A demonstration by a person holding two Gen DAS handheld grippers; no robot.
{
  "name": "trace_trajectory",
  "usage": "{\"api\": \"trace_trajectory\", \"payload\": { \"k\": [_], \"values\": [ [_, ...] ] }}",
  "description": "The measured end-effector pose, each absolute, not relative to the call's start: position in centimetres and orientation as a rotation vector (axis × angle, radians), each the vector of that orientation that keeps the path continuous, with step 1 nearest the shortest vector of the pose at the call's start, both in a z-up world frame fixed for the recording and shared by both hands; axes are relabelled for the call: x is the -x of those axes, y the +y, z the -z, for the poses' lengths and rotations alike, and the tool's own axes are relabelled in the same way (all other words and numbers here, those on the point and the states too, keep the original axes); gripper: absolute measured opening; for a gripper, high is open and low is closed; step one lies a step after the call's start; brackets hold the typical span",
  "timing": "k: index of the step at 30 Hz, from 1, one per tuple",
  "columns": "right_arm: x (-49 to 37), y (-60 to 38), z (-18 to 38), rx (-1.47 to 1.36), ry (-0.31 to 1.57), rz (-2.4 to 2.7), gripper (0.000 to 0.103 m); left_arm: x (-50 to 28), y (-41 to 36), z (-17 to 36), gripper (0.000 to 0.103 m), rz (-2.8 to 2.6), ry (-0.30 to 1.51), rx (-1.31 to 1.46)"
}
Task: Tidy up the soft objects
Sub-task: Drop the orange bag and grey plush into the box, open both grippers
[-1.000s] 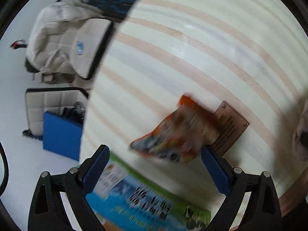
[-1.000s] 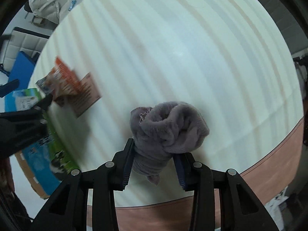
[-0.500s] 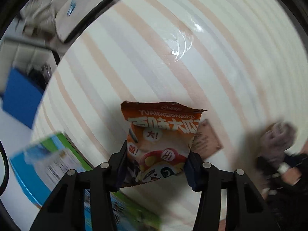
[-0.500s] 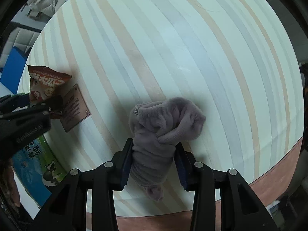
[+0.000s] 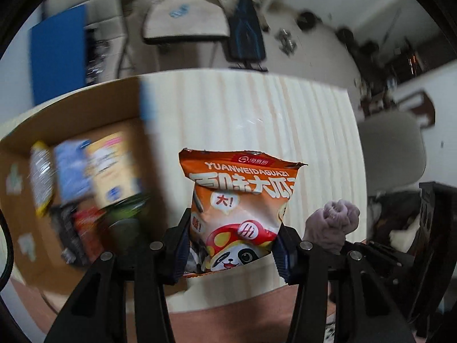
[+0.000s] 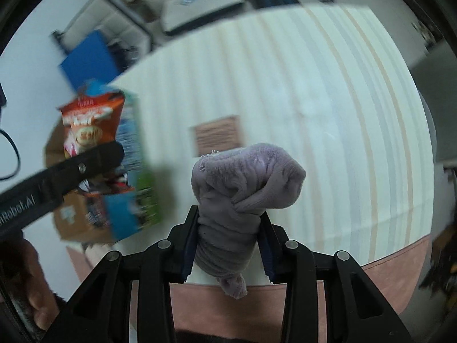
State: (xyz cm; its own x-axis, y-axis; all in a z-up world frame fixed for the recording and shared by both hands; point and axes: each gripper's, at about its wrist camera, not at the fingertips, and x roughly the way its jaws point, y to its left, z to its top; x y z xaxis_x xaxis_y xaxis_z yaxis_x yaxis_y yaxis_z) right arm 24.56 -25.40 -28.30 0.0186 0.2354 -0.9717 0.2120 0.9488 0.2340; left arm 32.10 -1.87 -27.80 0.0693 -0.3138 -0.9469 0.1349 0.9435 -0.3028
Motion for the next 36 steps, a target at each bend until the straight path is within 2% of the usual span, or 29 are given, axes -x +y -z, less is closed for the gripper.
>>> {"api": "trace_trajectory", "payload": {
  "k": [7,14,24,26,28,29,30,32,33,36],
  "values": [
    [-26.2,-15.1,22.7,-0.244,1.506,-0.206,0.040,-29.8,10.7,25.8,0.047,0.080,1.429,0.146],
    [-31.0,-6.2,22.3,-0.054,1.499,-0.224,0.040,-29.1,19.4,28.4,0.047,-0.116,1.471,0.139],
    [-36.6,-1.2,28.2,0.136,1.525,-0.115,0.040,-30.0,24.2,33.1,0.047,-0.188,1.553,0.216],
    [-37.8,-0.7,29.9,0.143,1.534,-0.087,0.040,-30.2,24.1,34.0,0.050,-0.172,1.575,0.204],
    [-38.7,-0.5,31.2,0.184,1.523,-0.040,0.041,-30.4,24.6,36.8,0.051,-0.222,1.653,0.201],
    [-39.2,-0.5,32.4,0.214,1.541,-0.009,0.044,-30.4,24.8,38.0,0.051,-0.210,1.701,0.259],
    [-39.6,-0.4,33.5,0.221,1.593,-0.001,0.053,-30.4,25.1,38.5,0.052,-0.179,1.696,0.330],
    [-39.8,0.2,33.7,0.213,1.583,-0.028,0.076,-30.6,24.9,38.4,0.061,-0.191,1.673,0.311],
    [-39.8,0.7,33.3,0.236,1.559,-0.027,0.081,-30.6,24.8,38.1,0.067,-0.181,1.658,0.300],
    [-40.0,1.0,32.6,0.240,1.549,-0.027,0.084,-30.8,24.8,37.2,0.083,-0.176,1.632,0.291]
  ]
}}
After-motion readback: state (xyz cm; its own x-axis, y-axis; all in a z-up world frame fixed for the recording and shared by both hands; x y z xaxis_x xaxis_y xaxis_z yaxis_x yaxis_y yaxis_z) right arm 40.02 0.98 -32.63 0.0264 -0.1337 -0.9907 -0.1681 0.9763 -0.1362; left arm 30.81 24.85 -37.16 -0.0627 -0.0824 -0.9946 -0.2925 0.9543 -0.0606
